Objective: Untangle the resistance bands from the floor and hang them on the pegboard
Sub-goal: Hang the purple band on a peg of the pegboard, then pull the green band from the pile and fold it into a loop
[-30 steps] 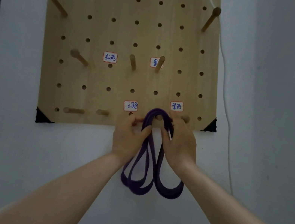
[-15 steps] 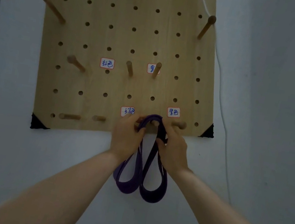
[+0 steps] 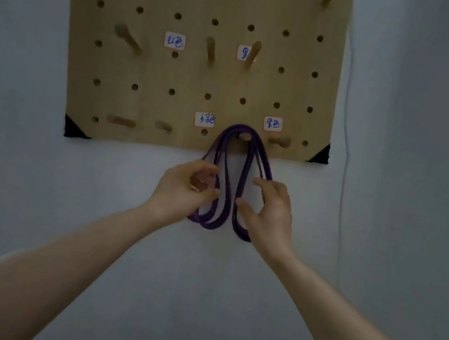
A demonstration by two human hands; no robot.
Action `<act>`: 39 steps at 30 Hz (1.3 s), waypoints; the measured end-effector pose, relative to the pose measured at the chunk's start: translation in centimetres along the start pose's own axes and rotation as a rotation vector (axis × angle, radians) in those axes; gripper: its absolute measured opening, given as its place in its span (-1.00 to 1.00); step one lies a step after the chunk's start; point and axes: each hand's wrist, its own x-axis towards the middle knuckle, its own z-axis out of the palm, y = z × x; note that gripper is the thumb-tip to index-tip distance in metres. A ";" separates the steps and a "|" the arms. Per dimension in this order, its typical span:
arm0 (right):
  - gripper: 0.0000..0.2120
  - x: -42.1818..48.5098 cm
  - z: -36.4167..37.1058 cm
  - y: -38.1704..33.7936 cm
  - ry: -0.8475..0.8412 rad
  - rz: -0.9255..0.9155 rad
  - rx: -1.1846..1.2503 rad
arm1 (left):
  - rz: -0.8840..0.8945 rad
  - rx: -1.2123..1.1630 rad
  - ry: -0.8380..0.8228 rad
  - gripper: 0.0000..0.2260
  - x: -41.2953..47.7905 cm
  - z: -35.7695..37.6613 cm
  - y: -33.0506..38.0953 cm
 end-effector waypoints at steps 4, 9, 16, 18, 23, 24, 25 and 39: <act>-0.75 -7.7 -1.8 0.5 -0.122 -0.010 0.064 | -0.032 -0.045 -0.216 -0.86 -7.9 -1.1 -2.2; -0.87 -17.7 -1.7 2.8 -0.468 0.084 0.092 | -0.164 -0.078 -0.437 -0.83 -19.5 -0.2 -6.8; -0.82 -30.7 1.0 6.7 -1.118 0.185 -0.072 | -0.453 -0.084 -0.666 -0.82 -37.7 3.5 -13.2; -0.79 -34.9 2.0 7.7 -1.250 0.200 -0.107 | -0.561 -0.072 -0.679 -0.82 -43.1 4.4 -14.6; -0.71 -45.8 4.1 10.6 -1.517 0.295 -0.186 | -0.815 -0.058 -0.745 -0.79 -55.4 6.5 -17.5; -0.68 -48.2 4.5 11.1 -1.562 0.311 -0.197 | -0.874 -0.048 -0.764 -0.78 -57.6 7.0 -17.8; -0.62 -50.5 4.7 11.4 -1.606 0.323 -0.208 | -0.924 -0.037 -0.784 -0.76 -59.7 7.4 -18.1; -0.75 -62.1 4.1 13.7 -1.773 -0.271 -0.604 | -0.930 0.211 -1.323 -0.47 -75.5 9.9 -17.5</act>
